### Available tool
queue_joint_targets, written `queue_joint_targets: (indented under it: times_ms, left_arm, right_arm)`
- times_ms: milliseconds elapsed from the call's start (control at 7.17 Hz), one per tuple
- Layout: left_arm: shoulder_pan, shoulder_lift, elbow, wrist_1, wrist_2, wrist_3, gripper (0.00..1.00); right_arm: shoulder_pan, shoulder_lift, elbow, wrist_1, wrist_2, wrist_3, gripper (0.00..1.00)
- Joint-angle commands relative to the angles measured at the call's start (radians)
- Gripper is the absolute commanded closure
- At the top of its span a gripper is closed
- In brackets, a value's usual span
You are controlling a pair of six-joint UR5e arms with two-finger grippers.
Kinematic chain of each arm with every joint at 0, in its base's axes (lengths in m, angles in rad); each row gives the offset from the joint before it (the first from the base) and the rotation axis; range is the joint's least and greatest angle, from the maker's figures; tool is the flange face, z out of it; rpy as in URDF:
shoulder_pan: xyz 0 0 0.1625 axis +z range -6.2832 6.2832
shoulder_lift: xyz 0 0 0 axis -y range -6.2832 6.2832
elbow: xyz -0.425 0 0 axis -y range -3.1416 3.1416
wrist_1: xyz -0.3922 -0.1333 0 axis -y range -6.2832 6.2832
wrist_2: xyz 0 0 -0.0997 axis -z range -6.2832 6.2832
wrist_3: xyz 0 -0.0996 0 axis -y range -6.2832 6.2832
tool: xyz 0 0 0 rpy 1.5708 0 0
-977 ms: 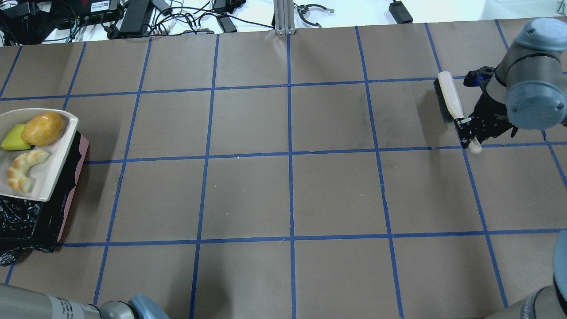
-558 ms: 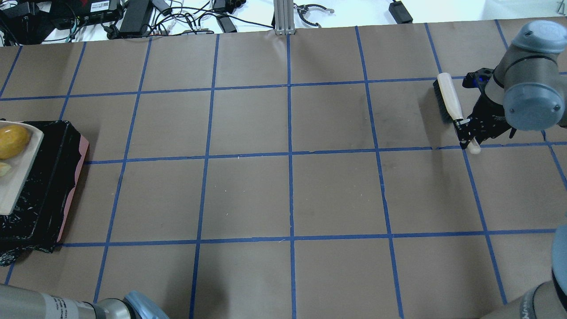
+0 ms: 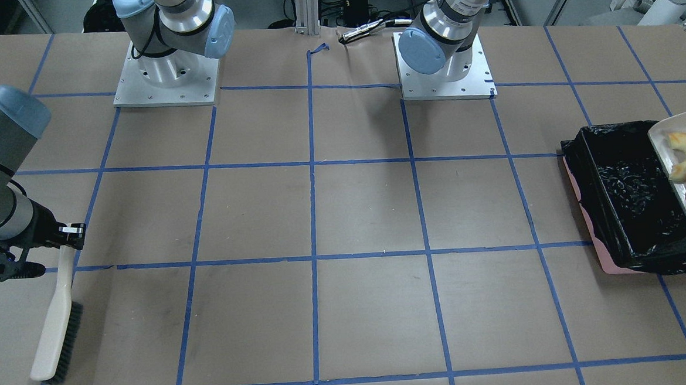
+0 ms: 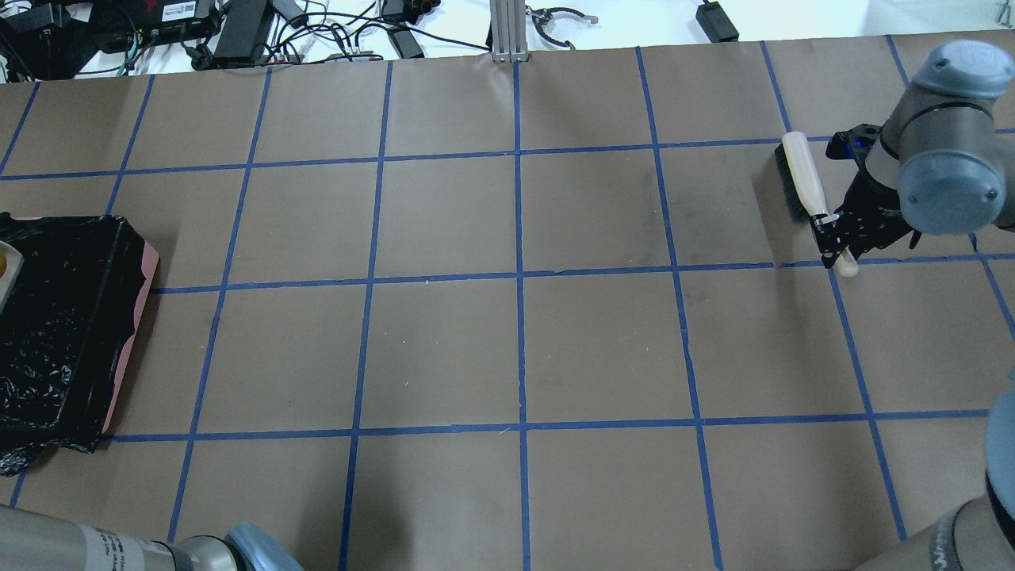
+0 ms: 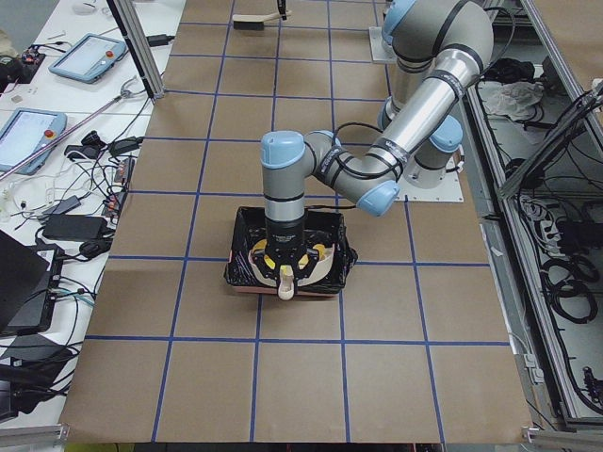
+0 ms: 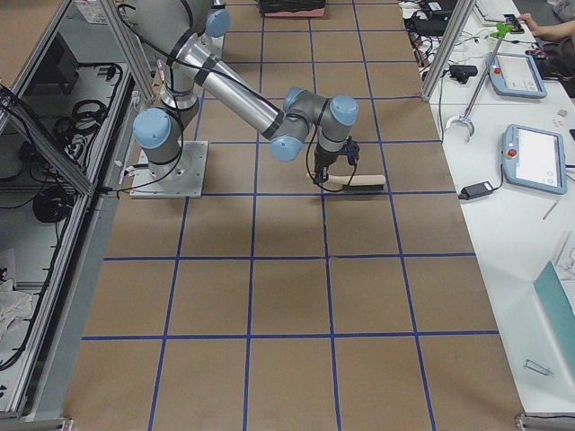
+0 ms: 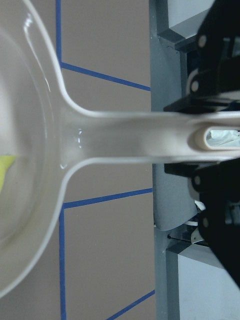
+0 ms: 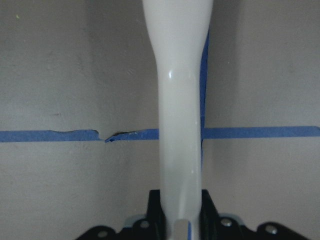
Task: Sweep and dump trash into bin
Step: 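Carry the dustpan over the black bin and tip it with the left gripper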
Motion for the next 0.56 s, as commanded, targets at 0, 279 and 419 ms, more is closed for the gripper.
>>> queue_joint_targets:
  times_ms: [0,279,419]
  left_arm:
    - [-0.058,0.010,-0.031,0.057,0.093,-0.009,1.00]
    - [-0.063,0.008,-0.097,0.202,0.185,0.011,1.00]
    - [-0.064,0.013,-0.099,0.206,0.168,0.020,1.00]
  right_arm:
    - [0.000,0.000,0.000,-0.001,0.000,0.003,0.76]
    - [0.000,0.000,0.000,-0.003,0.001,0.004,0.66]
    - [0.000,0.000,0.000,-0.003,0.001,0.004,0.57]
